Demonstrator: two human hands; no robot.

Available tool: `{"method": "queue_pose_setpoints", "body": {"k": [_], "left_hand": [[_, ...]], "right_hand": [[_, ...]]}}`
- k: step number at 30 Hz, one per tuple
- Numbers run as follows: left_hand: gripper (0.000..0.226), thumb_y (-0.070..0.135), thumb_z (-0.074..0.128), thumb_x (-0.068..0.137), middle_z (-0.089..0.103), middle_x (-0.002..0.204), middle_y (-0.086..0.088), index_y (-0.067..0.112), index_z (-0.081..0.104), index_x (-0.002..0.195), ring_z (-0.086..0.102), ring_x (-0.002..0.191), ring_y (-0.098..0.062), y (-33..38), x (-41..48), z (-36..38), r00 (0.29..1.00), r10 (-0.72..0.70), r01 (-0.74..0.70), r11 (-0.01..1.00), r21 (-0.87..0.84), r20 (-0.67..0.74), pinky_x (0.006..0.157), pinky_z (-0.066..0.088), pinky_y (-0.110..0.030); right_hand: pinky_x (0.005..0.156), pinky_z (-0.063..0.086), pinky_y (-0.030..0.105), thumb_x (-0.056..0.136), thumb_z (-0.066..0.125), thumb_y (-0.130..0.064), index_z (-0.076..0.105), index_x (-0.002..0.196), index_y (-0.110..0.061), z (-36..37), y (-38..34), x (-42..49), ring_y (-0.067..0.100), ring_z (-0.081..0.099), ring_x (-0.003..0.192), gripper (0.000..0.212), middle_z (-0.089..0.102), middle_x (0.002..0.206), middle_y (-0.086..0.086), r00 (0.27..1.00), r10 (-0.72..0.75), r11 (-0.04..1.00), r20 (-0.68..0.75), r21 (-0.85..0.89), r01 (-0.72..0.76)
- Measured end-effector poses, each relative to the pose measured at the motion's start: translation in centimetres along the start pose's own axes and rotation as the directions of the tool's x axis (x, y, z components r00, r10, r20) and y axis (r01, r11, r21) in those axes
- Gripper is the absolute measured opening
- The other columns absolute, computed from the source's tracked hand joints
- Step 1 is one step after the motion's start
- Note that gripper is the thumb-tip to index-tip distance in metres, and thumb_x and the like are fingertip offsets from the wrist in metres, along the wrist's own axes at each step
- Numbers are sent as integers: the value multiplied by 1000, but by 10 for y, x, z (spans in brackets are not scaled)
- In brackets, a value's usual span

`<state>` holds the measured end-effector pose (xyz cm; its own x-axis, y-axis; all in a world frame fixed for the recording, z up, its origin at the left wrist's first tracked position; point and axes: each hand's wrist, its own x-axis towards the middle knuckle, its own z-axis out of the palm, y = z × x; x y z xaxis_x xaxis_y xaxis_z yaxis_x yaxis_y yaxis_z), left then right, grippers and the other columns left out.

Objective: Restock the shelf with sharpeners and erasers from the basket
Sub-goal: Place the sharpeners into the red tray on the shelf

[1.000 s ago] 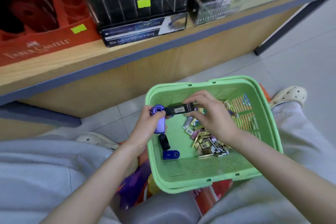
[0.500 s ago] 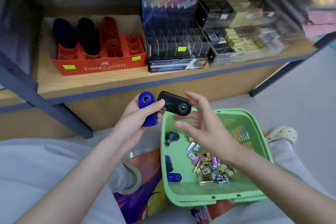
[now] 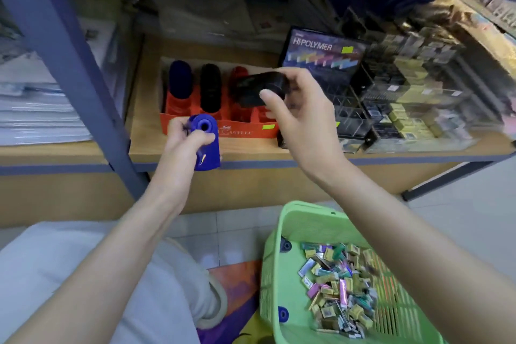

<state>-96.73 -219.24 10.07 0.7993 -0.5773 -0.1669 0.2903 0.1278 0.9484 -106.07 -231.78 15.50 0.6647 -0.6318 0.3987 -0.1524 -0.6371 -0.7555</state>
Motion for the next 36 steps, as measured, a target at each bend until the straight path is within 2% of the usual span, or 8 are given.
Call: {"method": "queue_pose_setpoints", "body": {"k": [2, 4, 8, 13, 19, 23, 33, 36], "left_hand": [[15, 5, 51, 92, 58, 97, -3, 20, 48, 97, 60, 78, -18, 1, 3, -8, 999, 25, -25, 1000, -7, -35, 69, 51, -28], [15, 8, 53, 92, 60, 98, -1, 22, 50, 98, 61, 75, -14, 2, 5, -15, 997, 50, -50, 999, -3, -54, 69, 52, -26], [14, 11, 56, 92, 61, 95, 0, 23, 51, 97, 61, 79, -16, 2, 11, -26, 997, 50, -49, 999, 12, -66, 75, 51, -27], [13, 11, 58, 92, 63, 90, 4, 22, 53, 96, 64, 71, -11, -2, 13, -35, 998, -12, 11, 1000, -25, -69, 76, 51, -28], [15, 18, 61, 90, 63, 98, 1, 23, 54, 101, 62, 90, -19, -7, 15, -41, 996, -23, 25, 1000, 19, -85, 83, 50, -33], [19, 20, 63, 88, 63, 106, -3, 26, 53, 104, 61, 100, -23, -9, 16, -43, 995, -17, 21, 999, 36, -98, 80, 51, -29], [23, 9, 58, 88, 62, 113, -5, 28, 56, 102, 59, 108, -26, -9, 16, -39, 996, -20, 20, 1000, 4, -92, 80, 49, -27], [24, 17, 64, 87, 67, 109, -2, 25, 59, 110, 63, 102, -18, -8, 14, -35, 998, 43, -40, 997, 67, -53, 75, 49, -21]], "right_hand": [[79, 46, 18, 89, 64, -22, 60, 114, -13, 17, -1, 17, 9, 55, 83, 27, 57, 100, -2, 997, -76, 994, 2, -80, 76], [79, 44, 17, 88, 65, -21, 61, 113, -11, 34, 0, 30, 5, 52, 84, 28, 55, 99, -5, 989, -125, 980, 74, -149, 135], [86, 48, 29, 86, 66, -18, 61, 115, -11, 54, 4, 44, 12, 56, 96, 30, 63, 105, 1, 954, -168, 938, 247, -259, 232], [92, 46, 37, 86, 67, -16, 61, 120, -11, 57, 7, 55, 23, 55, 108, 35, 63, 113, 9, 899, -138, 867, 415, -388, 312], [87, 44, 26, 89, 64, -23, 57, 129, -18, 57, -9, 73, 23, 57, 111, 41, 61, 124, 8, 862, -53, 806, 504, -488, 335], [80, 40, 26, 89, 64, -25, 55, 131, -18, 60, -15, 81, 24, 56, 112, 43, 58, 126, 8, 817, -32, 747, 575, -529, 402], [82, 51, 43, 92, 58, -10, 61, 120, -2, 67, 7, 51, 32, 57, 101, 29, 57, 116, 14, 840, -214, 710, 499, -511, 485], [86, 52, 39, 89, 58, -4, 61, 120, -1, 60, 11, 36, 31, 56, 106, 31, 57, 117, 15, 839, -327, 743, 435, -430, 513]]}}
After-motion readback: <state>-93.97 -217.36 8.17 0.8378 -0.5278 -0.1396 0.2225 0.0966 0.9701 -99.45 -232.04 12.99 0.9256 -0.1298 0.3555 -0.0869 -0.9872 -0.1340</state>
